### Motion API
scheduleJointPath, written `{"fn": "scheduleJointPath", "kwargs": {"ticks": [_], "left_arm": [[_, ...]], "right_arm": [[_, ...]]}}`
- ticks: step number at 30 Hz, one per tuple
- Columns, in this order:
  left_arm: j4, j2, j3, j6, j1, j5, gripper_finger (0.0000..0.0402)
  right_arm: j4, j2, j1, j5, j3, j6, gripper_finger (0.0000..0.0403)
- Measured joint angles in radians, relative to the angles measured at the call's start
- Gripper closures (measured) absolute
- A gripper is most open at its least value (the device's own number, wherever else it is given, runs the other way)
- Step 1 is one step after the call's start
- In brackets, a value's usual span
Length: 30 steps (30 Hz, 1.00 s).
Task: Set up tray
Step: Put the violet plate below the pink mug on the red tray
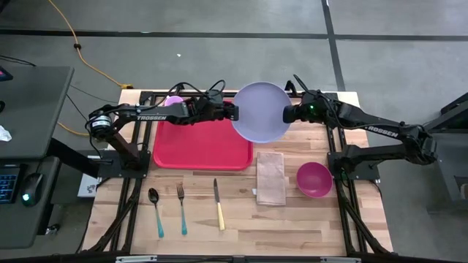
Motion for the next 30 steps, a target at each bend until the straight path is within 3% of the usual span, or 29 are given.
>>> {"fn": "scheduleJointPath", "kwargs": {"ticks": [10, 16, 30], "left_arm": [[-0.041, 0.0, 0.0, 0.003, -0.002, 0.007, 0.0378], [-0.116, 0.0, 0.0, 0.003, -0.002, -0.021, 0.0378], [-0.33, -0.025, 0.0, -0.05, -0.001, -0.034, 0.0378]], "right_arm": [[0.02, -0.002, 0.0, -0.025, 0.0, -0.043, 0.0329], [0.036, -0.003, 0.0, -0.093, 0.0, -0.093, 0.0296], [0.036, -0.014, 0.0, -0.123, 0.0, -0.094, 0.0285]]}}
